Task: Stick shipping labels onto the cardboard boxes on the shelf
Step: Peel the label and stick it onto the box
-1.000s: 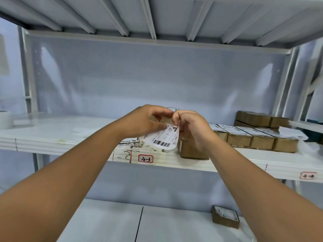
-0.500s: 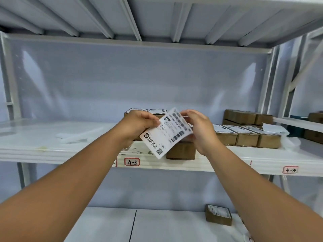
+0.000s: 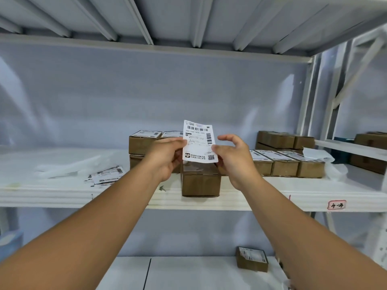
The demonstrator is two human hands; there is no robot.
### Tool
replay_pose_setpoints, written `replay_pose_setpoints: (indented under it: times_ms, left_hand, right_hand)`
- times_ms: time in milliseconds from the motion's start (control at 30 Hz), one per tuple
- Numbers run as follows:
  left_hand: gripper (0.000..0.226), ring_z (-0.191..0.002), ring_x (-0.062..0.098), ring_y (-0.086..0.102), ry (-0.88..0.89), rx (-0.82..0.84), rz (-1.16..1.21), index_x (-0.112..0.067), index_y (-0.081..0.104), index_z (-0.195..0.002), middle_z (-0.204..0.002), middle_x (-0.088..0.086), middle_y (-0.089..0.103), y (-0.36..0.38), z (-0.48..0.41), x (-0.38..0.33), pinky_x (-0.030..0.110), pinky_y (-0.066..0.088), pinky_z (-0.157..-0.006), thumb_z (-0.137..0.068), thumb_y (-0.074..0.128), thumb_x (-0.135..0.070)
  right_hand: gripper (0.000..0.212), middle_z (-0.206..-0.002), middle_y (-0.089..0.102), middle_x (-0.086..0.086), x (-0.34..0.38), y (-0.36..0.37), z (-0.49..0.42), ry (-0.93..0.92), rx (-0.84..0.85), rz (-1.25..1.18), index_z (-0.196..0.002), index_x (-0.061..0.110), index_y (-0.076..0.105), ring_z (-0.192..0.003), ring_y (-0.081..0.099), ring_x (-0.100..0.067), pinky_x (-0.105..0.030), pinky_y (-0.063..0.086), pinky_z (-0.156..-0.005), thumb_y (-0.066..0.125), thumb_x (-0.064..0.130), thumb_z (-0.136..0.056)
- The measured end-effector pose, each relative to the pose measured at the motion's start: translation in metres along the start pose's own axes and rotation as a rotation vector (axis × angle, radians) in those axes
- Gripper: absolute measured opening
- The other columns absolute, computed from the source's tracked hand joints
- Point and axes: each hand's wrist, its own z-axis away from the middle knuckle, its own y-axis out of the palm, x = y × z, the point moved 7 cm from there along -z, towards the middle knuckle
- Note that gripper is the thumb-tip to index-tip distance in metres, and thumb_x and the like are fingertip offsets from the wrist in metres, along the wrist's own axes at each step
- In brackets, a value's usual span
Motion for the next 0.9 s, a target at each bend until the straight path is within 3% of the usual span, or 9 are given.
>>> replay_pose_setpoints:
  times_ms: [167, 267, 367, 500, 567, 733, 800, 900]
  left_hand:
    - [0.011, -0.074, 0.022, 0.059, 0.101, -0.034, -0.128, -0.008, 0.064, -0.081, -0.088, 0.015, 0.068, 0.005, -0.016, 0.001, 0.024, 0.047, -0.059, -0.087, 0.060, -0.001]
    - [0.009, -0.068, 0.021, 0.059, 0.127, -0.052, -0.226, -0.004, 0.066, -0.081, -0.081, 0.013, 0.067, 0.000, -0.020, 0.009, 0.025, 0.048, -0.055, -0.086, 0.060, 0.001]
    - [0.011, -0.067, 0.023, 0.058, 0.102, -0.061, -0.273, -0.006, 0.066, -0.076, -0.079, 0.015, 0.066, -0.005, -0.021, 0.018, 0.031, 0.051, -0.066, -0.084, 0.063, 0.002]
    - [0.014, -0.057, 0.019, 0.054, 0.077, -0.042, -0.295, -0.006, 0.063, -0.074, -0.075, 0.013, 0.063, -0.006, -0.019, 0.022, 0.019, 0.048, -0.047, -0.085, 0.062, 0.003]
    - [0.015, -0.057, 0.016, 0.054, 0.080, -0.046, -0.294, -0.007, 0.063, -0.075, -0.073, 0.010, 0.062, -0.006, -0.017, 0.022, 0.017, 0.048, -0.048, -0.086, 0.061, 0.003]
    - [0.010, -0.071, 0.019, 0.059, 0.087, -0.071, -0.359, -0.002, 0.066, -0.094, -0.084, 0.010, 0.066, -0.008, -0.017, 0.024, 0.024, 0.050, -0.068, -0.088, 0.059, 0.001]
    - [0.009, -0.078, 0.021, 0.059, 0.086, -0.088, -0.406, -0.004, 0.067, -0.093, -0.092, 0.012, 0.068, -0.011, -0.017, 0.026, 0.026, 0.049, -0.072, -0.088, 0.059, -0.004]
    - [0.006, -0.092, 0.024, 0.064, 0.101, -0.106, -0.455, -0.011, 0.067, -0.088, -0.097, 0.008, 0.070, -0.012, -0.015, 0.028, 0.035, 0.051, -0.090, -0.088, 0.062, -0.013]
  right_hand:
    - [0.021, -0.085, 0.068, -0.005, -0.011, -0.002, -0.015, 0.001, 0.014, 0.037, -0.077, 0.016, 0.065, -0.076, 0.059, -0.023, -0.027, 0.042, -0.057, 0.058, 0.001, -0.090]
    - [0.020, -0.080, 0.067, -0.003, -0.019, -0.001, -0.017, 0.027, 0.029, 0.064, -0.077, 0.014, 0.067, -0.065, 0.057, -0.015, -0.018, 0.042, -0.048, 0.059, 0.000, -0.089]
    - [0.022, -0.072, 0.063, 0.002, -0.023, -0.002, -0.020, 0.022, 0.023, 0.134, -0.074, 0.016, 0.068, -0.059, 0.052, -0.010, -0.016, 0.039, -0.046, 0.059, 0.000, -0.088]
    - [0.026, -0.075, 0.065, 0.000, -0.025, -0.002, -0.023, 0.007, 0.017, 0.241, -0.069, 0.020, 0.070, -0.066, 0.052, -0.013, -0.026, 0.040, -0.062, 0.058, 0.002, -0.085]
    - [0.028, -0.075, 0.064, -0.001, -0.026, -0.001, -0.024, 0.014, 0.019, 0.255, -0.067, 0.019, 0.070, -0.068, 0.051, -0.015, -0.028, 0.039, -0.064, 0.056, 0.003, -0.084]
    - [0.025, -0.070, 0.062, 0.004, -0.021, 0.005, -0.021, -0.013, 0.071, 0.222, -0.068, 0.018, 0.065, -0.067, 0.054, -0.012, -0.022, 0.038, -0.059, 0.057, 0.001, -0.084]
    - [0.026, -0.066, 0.057, 0.007, -0.020, 0.008, -0.019, -0.043, 0.066, 0.247, -0.067, 0.020, 0.063, -0.060, 0.048, -0.009, -0.021, 0.033, -0.055, 0.056, -0.001, -0.083]
    - [0.026, -0.067, 0.057, 0.007, -0.019, 0.009, -0.019, -0.062, 0.037, 0.269, -0.067, 0.021, 0.062, -0.068, 0.051, -0.012, -0.023, 0.037, -0.063, 0.055, 0.000, -0.081]
